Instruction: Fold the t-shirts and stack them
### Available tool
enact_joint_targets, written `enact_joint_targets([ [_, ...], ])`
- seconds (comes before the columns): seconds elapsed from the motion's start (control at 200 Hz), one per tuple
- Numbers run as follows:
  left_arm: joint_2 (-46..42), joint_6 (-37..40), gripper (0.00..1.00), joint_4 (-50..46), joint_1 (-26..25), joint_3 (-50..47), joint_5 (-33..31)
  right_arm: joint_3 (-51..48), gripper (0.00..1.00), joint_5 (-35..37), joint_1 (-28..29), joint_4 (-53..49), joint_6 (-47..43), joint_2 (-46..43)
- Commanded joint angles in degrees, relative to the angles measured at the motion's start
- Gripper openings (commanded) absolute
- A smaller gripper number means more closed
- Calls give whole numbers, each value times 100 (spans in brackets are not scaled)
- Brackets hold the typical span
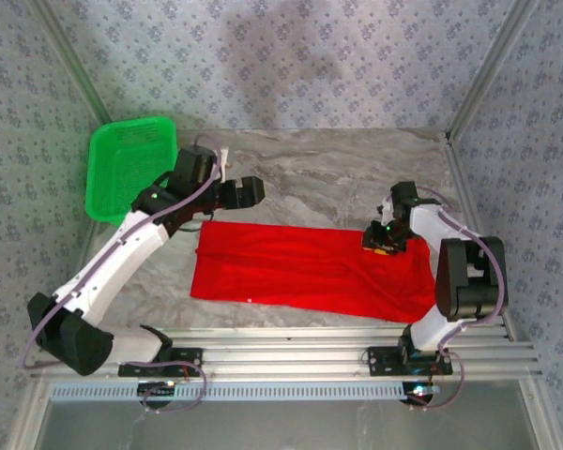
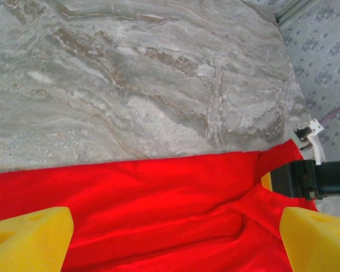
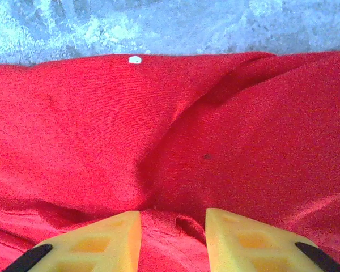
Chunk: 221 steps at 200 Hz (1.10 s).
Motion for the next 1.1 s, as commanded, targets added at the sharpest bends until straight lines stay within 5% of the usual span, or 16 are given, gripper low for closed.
enact_joint_targets([
  [0.0, -357, -22, 94, -323, -21, -188, -202, 54, 31, -57, -11, -61, -203, 50],
  [0.36, -766, 21, 94, -665, 113, -626, -559, -100, 0, -250, 249, -194, -139, -565],
  [0.67, -783, -16, 94, -599, 211, -982, -611, -293, 0, -526, 742, -461, 104, -1074],
  [1.099, -717, -180, 94, -480, 282, -1493, -664, -950, 0, -849, 2184, -454, 1289, -1403],
])
